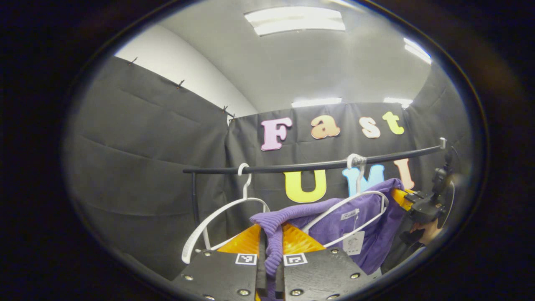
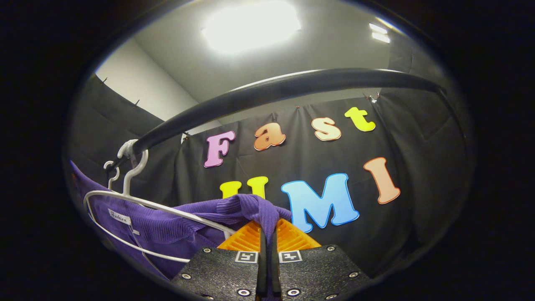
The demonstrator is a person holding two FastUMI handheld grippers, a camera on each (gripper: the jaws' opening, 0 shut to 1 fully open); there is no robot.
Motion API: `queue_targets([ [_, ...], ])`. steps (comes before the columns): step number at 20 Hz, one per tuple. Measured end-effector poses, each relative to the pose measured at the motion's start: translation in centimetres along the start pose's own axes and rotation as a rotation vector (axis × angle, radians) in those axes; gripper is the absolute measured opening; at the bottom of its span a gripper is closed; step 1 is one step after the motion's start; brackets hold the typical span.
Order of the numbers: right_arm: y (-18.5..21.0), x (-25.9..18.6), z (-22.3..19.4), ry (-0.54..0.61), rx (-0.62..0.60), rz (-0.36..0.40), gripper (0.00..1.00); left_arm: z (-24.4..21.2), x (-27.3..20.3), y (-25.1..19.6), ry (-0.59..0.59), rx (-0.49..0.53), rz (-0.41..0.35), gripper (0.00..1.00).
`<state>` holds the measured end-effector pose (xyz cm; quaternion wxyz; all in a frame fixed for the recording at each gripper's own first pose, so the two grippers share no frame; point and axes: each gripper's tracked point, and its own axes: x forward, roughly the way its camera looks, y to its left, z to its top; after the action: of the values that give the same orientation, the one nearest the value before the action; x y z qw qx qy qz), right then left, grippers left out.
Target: Grasp the clothes on the hanger with both hands and then place them into the laundry hamper below.
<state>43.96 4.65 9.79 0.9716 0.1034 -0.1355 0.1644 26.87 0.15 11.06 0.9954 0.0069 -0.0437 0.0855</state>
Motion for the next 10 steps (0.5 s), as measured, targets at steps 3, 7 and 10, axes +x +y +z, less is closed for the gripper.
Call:
queue_targets([
  [3,-0.8,0.2,-0.5,0.005,-0.003,-0.014,0.04,-0.7,1.3,1.0,0.023,0.008,-0.015,0.12],
  [7,-2.5,1.0,-1.6,0.036,0.065,-0.042,0.04,-1.7,2.5,2.7,0.046,-0.014,-0.021,0.08],
  [10,-2.7,1.1,-3.1,0.055,0.01,-0.038,0.04,-3.0,3.4,3.2,0.078,0.028,-0.03,0.08],
])
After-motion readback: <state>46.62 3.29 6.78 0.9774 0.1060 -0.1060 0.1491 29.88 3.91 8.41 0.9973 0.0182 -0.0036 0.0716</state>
